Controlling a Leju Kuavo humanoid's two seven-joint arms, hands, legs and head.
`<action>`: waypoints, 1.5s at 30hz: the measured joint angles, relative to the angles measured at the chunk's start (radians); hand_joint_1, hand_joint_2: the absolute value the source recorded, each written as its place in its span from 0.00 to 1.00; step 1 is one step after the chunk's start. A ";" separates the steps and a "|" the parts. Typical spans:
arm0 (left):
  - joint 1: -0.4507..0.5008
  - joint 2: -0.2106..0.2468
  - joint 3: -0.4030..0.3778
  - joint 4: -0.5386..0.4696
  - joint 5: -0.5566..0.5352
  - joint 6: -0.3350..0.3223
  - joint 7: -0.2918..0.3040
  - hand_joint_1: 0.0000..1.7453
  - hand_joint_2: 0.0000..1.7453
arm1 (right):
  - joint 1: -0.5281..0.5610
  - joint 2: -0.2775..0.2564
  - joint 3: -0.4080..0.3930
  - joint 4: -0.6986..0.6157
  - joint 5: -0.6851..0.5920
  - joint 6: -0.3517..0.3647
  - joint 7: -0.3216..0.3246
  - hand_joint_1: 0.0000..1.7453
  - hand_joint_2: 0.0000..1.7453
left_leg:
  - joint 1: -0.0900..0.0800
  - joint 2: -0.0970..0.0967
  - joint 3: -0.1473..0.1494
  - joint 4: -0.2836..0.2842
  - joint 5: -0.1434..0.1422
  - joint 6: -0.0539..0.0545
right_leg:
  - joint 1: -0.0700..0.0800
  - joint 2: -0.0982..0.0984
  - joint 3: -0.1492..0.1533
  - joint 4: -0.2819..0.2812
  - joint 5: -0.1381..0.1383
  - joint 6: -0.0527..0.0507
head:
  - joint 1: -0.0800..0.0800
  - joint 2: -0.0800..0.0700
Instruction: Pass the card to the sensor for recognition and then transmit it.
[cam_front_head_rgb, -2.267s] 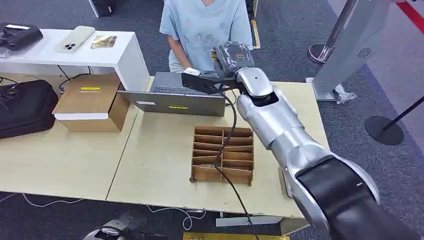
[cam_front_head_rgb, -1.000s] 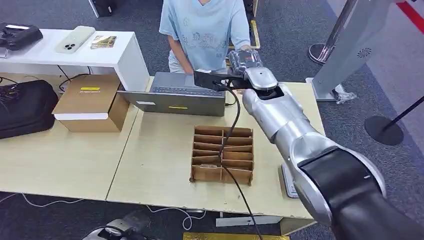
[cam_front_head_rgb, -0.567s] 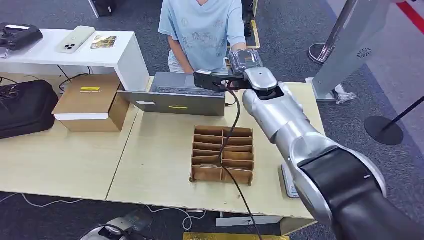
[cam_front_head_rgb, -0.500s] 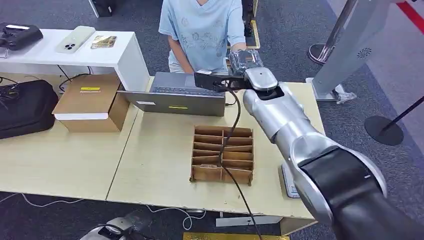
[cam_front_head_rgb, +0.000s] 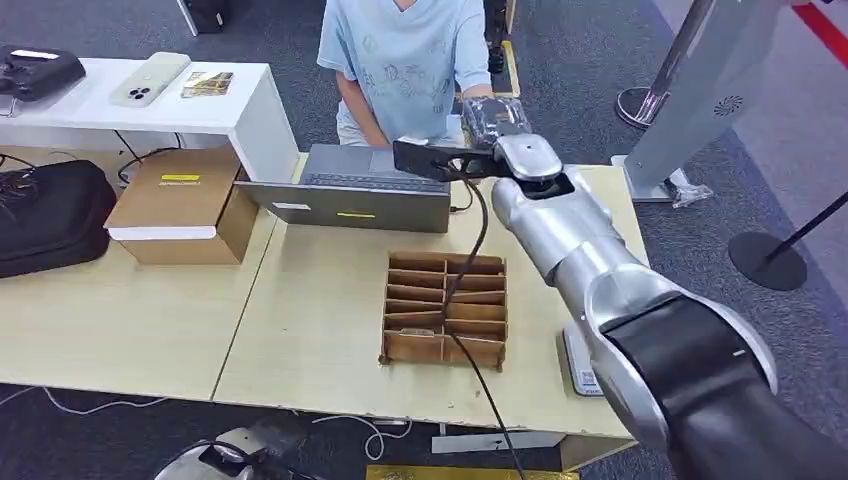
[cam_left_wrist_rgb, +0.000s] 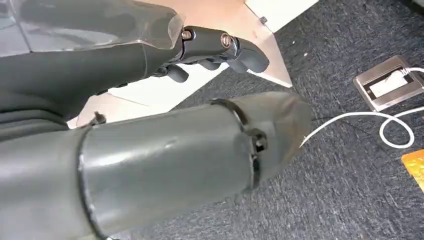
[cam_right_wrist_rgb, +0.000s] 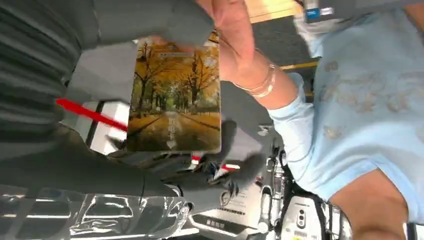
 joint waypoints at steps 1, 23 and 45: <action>0.000 0.000 -0.003 0.000 0.000 0.002 0.000 0.00 0.00 | 0.004 0.000 -0.017 -0.007 -0.036 -0.024 -0.010 0.00 1.00 | 0.000 0.000 0.000 0.000 0.000 0.000 | 0.000 0.000 0.000 0.000 0.000 0.000 | 0.000 0.000; 0.042 0.024 -0.035 0.005 0.000 0.051 0.031 0.00 0.00 | 0.408 0.048 -0.413 -0.619 -1.405 0.015 -0.396 0.00 1.00 | 0.000 -0.001 -0.001 -0.001 0.000 0.000 | 0.000 -0.001 0.000 -0.001 0.000 0.000 | 0.000 0.000; 0.174 0.090 -0.035 0.006 0.000 0.101 0.129 0.00 0.00 | 1.246 -0.040 -0.421 -1.357 -1.535 0.280 -0.523 0.00 0.00 | 0.000 -0.002 0.000 -0.002 -0.005 0.002 | 0.000 -0.003 0.001 -0.002 -0.006 0.002 | 0.000 0.000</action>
